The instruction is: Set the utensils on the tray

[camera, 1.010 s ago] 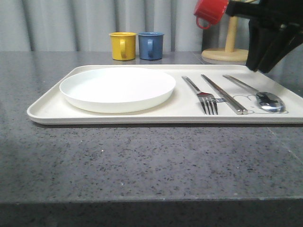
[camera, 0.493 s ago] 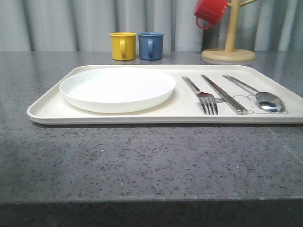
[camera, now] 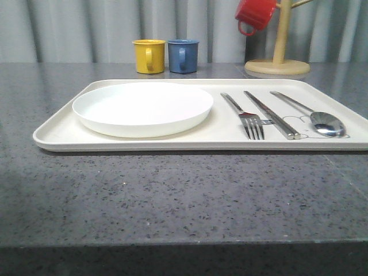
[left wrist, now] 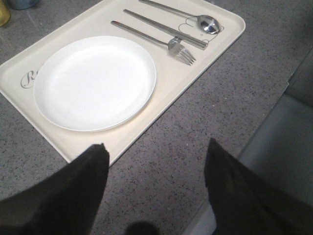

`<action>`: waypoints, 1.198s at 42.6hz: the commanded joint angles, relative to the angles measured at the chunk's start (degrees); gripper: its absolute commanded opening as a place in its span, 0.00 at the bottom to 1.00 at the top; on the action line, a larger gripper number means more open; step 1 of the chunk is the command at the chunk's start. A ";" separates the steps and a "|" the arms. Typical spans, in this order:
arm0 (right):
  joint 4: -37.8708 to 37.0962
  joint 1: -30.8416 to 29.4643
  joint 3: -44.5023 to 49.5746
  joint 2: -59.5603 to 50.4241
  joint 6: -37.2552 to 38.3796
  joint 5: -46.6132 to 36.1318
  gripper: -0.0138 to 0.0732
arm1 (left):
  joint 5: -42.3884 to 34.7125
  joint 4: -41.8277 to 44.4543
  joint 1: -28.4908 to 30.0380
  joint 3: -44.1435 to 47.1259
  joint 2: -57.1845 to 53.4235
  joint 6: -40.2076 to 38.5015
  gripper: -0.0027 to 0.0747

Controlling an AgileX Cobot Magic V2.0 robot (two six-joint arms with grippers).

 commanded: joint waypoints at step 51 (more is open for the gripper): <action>0.12 0.06 0.94 -11.47 -0.74 -4.16 0.03 | -4.47 -0.71 -0.02 -0.37 0.36 -0.83 0.01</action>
